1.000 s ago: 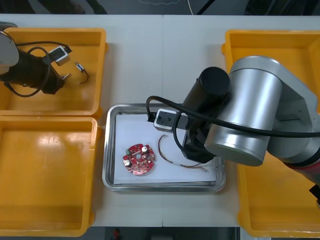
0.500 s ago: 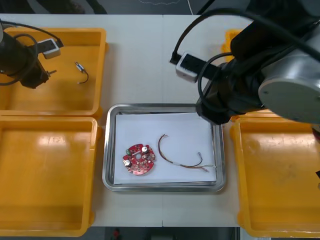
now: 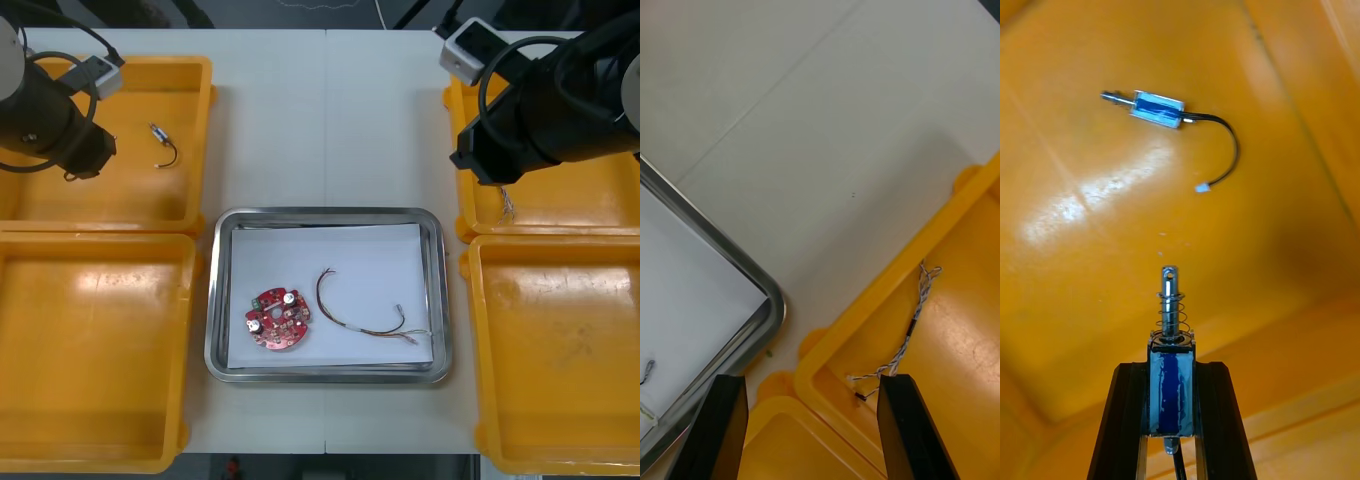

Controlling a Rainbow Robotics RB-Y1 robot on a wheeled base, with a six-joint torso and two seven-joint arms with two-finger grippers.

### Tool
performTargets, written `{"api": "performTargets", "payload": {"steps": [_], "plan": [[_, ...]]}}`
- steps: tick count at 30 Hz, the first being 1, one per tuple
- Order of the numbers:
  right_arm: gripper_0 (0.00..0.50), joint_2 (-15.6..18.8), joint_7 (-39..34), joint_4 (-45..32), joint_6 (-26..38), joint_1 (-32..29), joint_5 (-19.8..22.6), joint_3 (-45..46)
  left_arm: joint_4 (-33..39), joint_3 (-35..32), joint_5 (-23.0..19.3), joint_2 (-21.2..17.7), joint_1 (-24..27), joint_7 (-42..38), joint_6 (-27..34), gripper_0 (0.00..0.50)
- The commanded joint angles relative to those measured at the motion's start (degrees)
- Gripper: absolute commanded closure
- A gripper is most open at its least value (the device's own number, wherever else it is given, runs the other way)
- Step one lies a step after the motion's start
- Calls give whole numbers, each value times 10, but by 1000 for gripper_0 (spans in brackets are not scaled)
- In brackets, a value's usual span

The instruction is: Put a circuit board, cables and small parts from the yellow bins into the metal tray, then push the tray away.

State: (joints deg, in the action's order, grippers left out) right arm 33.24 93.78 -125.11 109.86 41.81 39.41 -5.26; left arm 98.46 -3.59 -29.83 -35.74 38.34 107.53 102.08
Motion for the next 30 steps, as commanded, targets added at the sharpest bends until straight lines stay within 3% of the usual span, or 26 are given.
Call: {"api": "performTargets", "payload": {"steps": [1,8,16,30], "plan": [[0,13,-27,21,1,7,-39,38,78,-9,19,39,-15,-22,62,500],[0,8,-33,93,1,23,-76,57,145,44,32,67,-21,-105,79,499],[0,8,-29,184,1,46,-101,76,192,134,10,70,-20,-238,79,499],[0,0,-26,369,1,95,-120,76,185,257,7,86,-21,-423,79,500]]}}
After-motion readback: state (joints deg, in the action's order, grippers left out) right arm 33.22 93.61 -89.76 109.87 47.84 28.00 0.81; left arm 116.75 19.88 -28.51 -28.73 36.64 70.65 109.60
